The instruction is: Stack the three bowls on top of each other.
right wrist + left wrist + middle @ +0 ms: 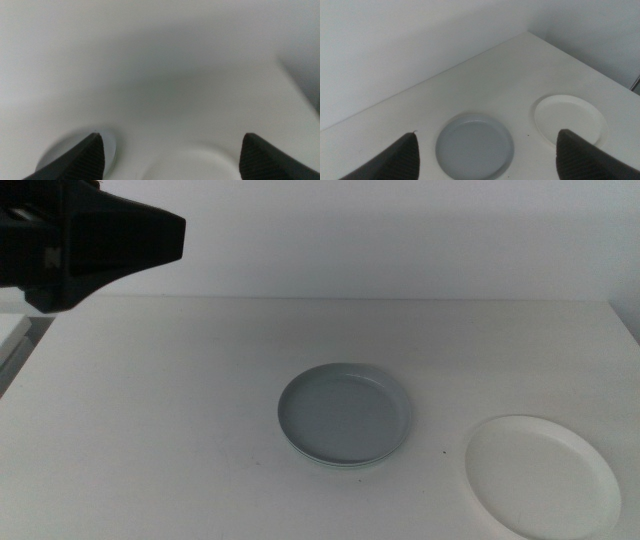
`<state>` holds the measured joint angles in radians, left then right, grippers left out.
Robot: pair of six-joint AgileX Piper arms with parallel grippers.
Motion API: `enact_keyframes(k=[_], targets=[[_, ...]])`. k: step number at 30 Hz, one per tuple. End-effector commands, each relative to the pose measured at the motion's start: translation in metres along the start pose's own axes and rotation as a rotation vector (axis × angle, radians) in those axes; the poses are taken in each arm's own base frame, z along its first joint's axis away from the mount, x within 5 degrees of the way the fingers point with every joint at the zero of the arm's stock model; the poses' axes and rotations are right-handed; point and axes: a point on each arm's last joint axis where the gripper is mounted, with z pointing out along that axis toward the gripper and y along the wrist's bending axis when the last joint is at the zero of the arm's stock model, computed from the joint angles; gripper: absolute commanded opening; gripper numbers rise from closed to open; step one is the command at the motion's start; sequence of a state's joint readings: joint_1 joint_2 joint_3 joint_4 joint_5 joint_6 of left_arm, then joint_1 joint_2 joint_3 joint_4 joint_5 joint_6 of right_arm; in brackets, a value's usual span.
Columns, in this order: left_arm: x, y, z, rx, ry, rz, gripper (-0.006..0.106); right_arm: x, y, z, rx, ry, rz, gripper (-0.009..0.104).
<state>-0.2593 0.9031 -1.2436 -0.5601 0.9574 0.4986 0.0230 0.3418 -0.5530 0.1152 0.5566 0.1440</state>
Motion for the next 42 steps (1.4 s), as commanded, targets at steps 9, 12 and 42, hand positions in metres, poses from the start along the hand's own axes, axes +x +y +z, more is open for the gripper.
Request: enact_keyframes(k=[9,12,42], targets=[[0.0,0.0,0.001,0.006,-0.012,-0.009,0.094,-0.069,0.021,0.014,0.02,0.318,0.023,0.092],[0.0,0.0,0.001,0.006,-0.012,-0.009,0.094,-0.071,0.023,0.017,0.007,0.308,0.042,0.092],[0.0,0.0,0.001,0.006,-0.012,-0.011,0.094,0.088,-0.073,0.246,0.391,1.171,0.19,0.066]])
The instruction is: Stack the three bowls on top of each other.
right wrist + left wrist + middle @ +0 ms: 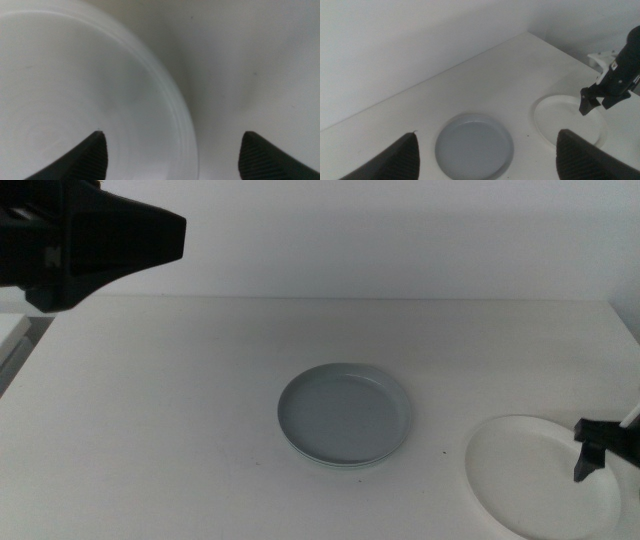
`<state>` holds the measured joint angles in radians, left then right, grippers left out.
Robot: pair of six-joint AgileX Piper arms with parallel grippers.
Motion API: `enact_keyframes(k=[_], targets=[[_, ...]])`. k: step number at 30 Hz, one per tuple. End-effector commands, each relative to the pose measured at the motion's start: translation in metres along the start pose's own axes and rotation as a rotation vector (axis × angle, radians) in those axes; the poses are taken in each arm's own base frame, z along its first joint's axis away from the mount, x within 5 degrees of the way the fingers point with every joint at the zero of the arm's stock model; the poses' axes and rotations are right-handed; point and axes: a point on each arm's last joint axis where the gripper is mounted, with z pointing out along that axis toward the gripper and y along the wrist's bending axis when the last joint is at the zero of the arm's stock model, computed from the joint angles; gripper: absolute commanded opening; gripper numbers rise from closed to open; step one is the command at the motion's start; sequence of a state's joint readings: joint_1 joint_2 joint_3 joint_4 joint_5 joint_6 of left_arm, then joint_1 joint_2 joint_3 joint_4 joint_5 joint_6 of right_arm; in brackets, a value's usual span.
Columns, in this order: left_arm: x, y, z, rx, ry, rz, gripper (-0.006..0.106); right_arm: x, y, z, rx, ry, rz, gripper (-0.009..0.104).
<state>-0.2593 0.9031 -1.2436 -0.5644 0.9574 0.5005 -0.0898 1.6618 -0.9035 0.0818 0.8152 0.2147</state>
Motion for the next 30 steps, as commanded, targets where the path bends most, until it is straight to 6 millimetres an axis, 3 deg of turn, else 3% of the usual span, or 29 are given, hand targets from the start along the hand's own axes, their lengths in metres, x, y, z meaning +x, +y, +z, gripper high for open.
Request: enact_keyframes(k=[1,4,5,8,11,16,19,23,27,30], targets=[[0.0,0.0,0.001,0.003,-0.011,-0.01,0.094,-0.004,-0.003,0.012,0.007,0.013,0.001,0.064],[0.0,0.0,0.001,0.003,-0.011,-0.008,0.094,-0.007,-0.003,0.021,0.01,0.015,0.013,0.053],[0.0,0.0,0.001,0.003,-0.011,-0.008,0.094,-0.008,-0.003,0.024,0.01,0.012,0.014,0.042],[0.0,0.0,0.001,-0.002,-0.01,-0.005,0.094,-0.01,-0.003,0.028,0.011,0.002,0.014,-0.004],[0.001,0.001,0.001,-0.015,-0.003,0.005,0.094,-0.013,-0.003,0.011,0.025,-0.004,0.01,-0.001],[0.001,0.002,0.001,-0.018,-0.003,0.004,0.094,-0.024,0.008,-0.073,-0.02,-0.192,-0.026,-0.002],[0.001,0.002,0.001,-0.021,-0.006,0.005,0.094,-0.031,0.033,-0.098,-0.094,-0.217,-0.078,-0.002],[0.0,0.002,0.001,-0.022,-0.013,0.007,0.094,-0.031,0.089,-0.091,-0.207,-0.197,-0.195,-0.002],[0.0,0.002,0.001,-0.022,-0.013,0.007,0.094,-0.03,0.149,-0.066,-0.246,-0.163,-0.309,-0.002],[0.0,0.002,0.001,-0.023,-0.012,0.008,0.094,-0.033,0.183,-0.051,-0.274,-0.143,-0.344,-0.002]])
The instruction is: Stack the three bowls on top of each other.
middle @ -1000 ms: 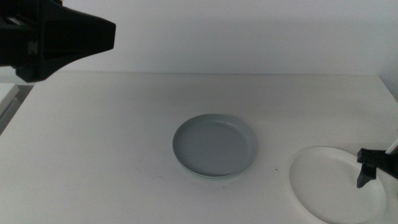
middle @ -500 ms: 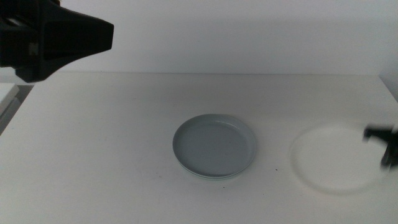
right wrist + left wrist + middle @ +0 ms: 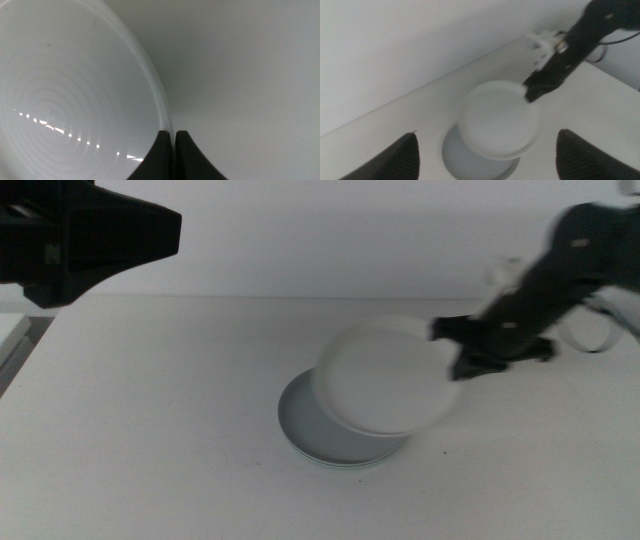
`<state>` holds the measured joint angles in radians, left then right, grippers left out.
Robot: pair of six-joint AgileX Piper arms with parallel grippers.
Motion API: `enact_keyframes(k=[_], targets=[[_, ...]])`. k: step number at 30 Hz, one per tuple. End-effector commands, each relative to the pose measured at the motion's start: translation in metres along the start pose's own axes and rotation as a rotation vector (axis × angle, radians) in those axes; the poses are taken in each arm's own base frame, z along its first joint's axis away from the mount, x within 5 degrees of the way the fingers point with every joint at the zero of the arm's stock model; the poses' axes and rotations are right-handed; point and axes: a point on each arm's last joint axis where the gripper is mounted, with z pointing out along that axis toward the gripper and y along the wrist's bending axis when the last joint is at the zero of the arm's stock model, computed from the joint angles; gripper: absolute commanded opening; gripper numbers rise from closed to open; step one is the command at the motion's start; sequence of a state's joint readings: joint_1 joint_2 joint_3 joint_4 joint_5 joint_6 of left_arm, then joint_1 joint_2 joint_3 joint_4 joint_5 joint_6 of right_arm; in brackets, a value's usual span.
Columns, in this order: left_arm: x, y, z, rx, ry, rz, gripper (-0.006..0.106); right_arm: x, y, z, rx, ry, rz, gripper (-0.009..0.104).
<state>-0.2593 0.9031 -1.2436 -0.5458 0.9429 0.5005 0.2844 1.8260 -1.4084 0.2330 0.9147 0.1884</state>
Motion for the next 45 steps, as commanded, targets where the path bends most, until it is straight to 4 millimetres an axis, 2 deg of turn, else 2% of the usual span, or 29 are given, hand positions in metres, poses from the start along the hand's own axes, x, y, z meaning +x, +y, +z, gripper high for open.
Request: enact_keyframes(k=[1,6,12,15,18,22,25,28,32,34,36,38,40,43,45], targets=[[0.001,0.001,0.001,-0.005,-0.006,-0.002,0.094,-0.009,0.018,0.016,-0.036,0.002,-0.009,-0.002],[0.001,0.001,0.001,-0.005,-0.006,-0.004,0.094,-0.015,0.031,0.046,-0.075,0.036,0.01,-0.002],[0.001,0.001,0.001,-0.005,-0.006,-0.002,0.094,-0.014,0.034,0.062,-0.086,0.046,0.02,0.0],[0.001,0.001,0.001,-0.005,-0.006,-0.002,0.094,-0.014,0.034,0.066,-0.084,0.05,0.013,0.005],[0.001,0.001,0.001,-0.005,-0.006,-0.002,0.094,-0.014,0.033,0.067,-0.084,0.052,0.008,0.019],[0.001,0.001,0.001,-0.005,-0.006,-0.006,0.094,-0.015,0.035,0.06,-0.093,0.032,-0.044,0.051],[0.001,0.001,0.001,-0.005,-0.006,-0.006,0.094,-0.022,0.038,0.03,-0.109,-0.029,-0.113,0.074],[0.001,0.001,0.001,-0.005,-0.006,-0.006,0.094,-0.029,0.034,-0.029,-0.104,-0.165,-0.174,0.087],[0.0,0.001,0.001,-0.005,-0.008,-0.002,0.094,-0.022,0.015,-0.117,-0.047,-0.37,-0.192,0.09],[0.0,0.001,0.001,-0.005,-0.008,-0.002,0.094,-0.008,0.002,-0.165,-0.027,-0.498,-0.181,0.09],[0.0,0.001,0.001,-0.005,-0.008,-0.002,0.094,0.016,-0.01,-0.197,0.002,-0.603,-0.179,0.09],[0.0,0.001,0.001,-0.005,-0.008,-0.002,0.094,0.051,-0.023,-0.212,0.042,-0.669,-0.169,0.09],[0.0,0.001,0.001,-0.005,-0.008,-0.005,0.094,0.084,-0.035,-0.209,0.072,-0.734,-0.154,0.09],[0.0,0.001,0.001,-0.005,-0.008,-0.005,0.094,0.116,-0.044,-0.202,0.058,-0.827,-0.158,0.09],[0.0,0.001,0.001,-0.005,-0.008,-0.005,0.094,0.127,-0.047,-0.201,0.055,-0.836,-0.157,0.09]])
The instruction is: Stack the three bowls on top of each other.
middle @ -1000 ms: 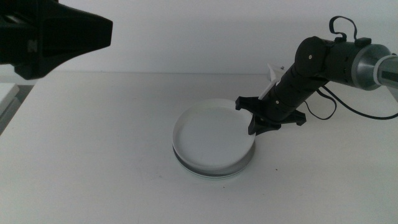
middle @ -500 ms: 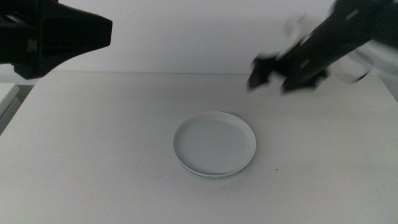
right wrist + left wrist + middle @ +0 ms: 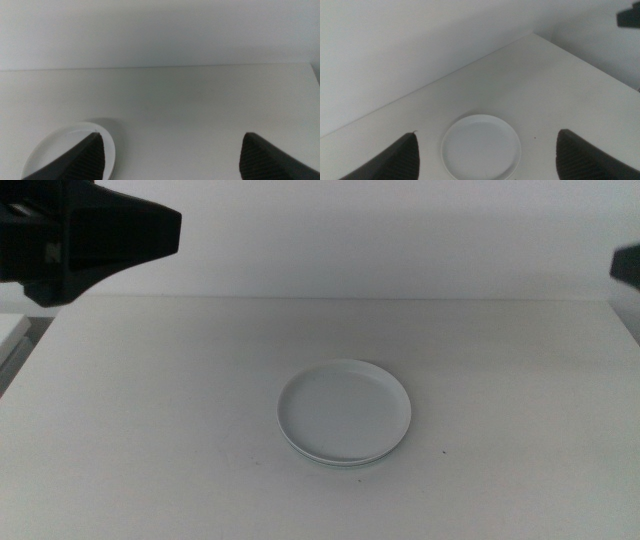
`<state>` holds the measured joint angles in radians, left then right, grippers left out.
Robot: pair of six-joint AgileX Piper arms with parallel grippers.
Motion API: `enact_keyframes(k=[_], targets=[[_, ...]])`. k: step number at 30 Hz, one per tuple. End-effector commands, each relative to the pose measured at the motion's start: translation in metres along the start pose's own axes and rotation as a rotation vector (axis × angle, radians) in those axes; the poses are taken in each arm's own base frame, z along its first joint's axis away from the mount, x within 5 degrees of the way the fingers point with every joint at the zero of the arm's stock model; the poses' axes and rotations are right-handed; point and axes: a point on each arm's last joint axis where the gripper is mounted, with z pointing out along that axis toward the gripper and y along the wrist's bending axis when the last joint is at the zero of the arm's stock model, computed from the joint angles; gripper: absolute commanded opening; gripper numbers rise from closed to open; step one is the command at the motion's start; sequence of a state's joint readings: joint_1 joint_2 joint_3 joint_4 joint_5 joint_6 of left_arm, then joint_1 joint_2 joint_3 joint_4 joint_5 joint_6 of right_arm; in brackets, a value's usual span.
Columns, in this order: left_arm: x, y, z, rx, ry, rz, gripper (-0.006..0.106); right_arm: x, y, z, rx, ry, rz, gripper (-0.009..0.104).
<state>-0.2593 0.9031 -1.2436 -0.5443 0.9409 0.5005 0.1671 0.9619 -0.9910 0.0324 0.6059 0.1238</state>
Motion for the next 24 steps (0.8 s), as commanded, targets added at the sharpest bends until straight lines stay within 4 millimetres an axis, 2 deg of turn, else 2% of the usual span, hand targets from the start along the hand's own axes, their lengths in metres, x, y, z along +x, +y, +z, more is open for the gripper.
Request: enact_keyframes(k=[1,4,9,14,22,24], targets=[[0.001,0.0,0.0,-0.009,-0.006,-0.001,0.094,0.006,-0.003,-0.006,0.009,-0.048,-0.002,0.09],[0.003,0.003,-0.005,-0.064,-0.031,0.034,0.094,0.006,-0.003,-0.006,0.009,-0.046,-0.002,0.09],[0.013,0.007,-0.013,-0.195,-0.204,0.051,0.094,0.006,-0.002,-0.006,0.002,-0.045,0.019,0.09],[0.041,0.003,-0.025,-0.233,-0.205,0.038,0.094,0.005,-0.002,-0.006,0.001,-0.05,0.019,0.09],[0.081,0.004,-0.048,-0.445,-0.219,0.005,0.094,0.005,-0.002,-0.006,0.001,-0.05,0.019,0.09],[0.092,0.006,-0.048,-0.474,-0.219,-0.132,0.094,0.005,-0.002,-0.006,0.001,-0.05,0.019,0.09]])
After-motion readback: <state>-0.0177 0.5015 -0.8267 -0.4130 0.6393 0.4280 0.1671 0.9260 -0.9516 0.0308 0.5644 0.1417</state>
